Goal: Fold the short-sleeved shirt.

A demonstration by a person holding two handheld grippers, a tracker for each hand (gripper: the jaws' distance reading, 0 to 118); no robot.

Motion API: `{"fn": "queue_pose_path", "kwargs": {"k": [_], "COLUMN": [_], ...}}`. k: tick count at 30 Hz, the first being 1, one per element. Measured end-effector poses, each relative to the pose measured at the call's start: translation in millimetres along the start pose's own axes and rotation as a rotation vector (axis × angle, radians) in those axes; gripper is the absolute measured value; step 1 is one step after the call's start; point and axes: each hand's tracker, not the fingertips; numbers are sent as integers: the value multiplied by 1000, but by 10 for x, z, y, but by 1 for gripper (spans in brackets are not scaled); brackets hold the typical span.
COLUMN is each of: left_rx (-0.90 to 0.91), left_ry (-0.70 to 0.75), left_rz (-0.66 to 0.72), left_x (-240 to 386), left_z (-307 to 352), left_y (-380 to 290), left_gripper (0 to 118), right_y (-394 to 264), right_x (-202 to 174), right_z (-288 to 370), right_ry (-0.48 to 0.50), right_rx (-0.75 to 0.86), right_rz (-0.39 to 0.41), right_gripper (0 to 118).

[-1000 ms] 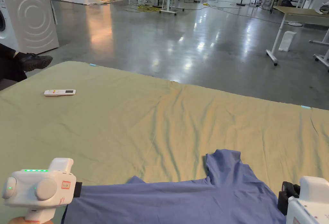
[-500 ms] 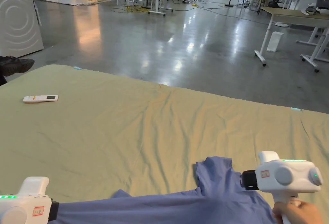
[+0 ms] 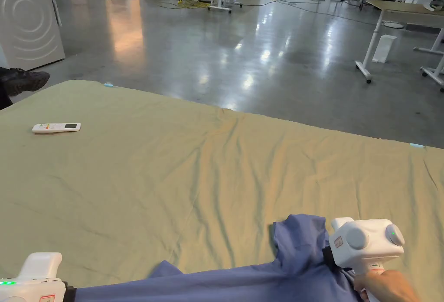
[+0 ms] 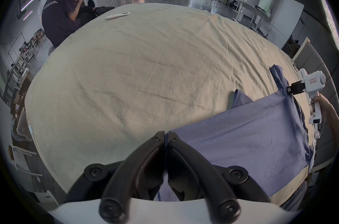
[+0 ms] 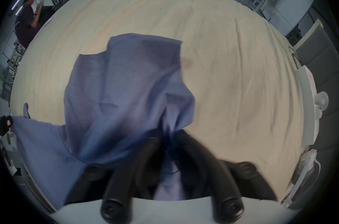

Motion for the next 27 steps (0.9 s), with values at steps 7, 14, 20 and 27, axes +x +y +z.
{"fn": "queue_pose_path", "kwargs": {"k": [7,14,20,27], "left_rx": [15,80,187,359], "left_ry": [9,-12,-41,-90], "left_rz": [9,8,-35,-82], "left_x": [55,125,239,491], "left_z": [23,264,639,1330], "left_y": [19,123,327,779], "left_gripper": [3,3,3,3], "right_y": [-158,-520,-873,-1134], "right_x": [38,183,335,504], "right_z": [258,1171,2096,3127], "right_ry": [-23,12,5,-95], "right_rx": [149,355,532,710], "right_rz": [-77,-139,-218,-221], "right_gripper": [1,1,1,1]}}
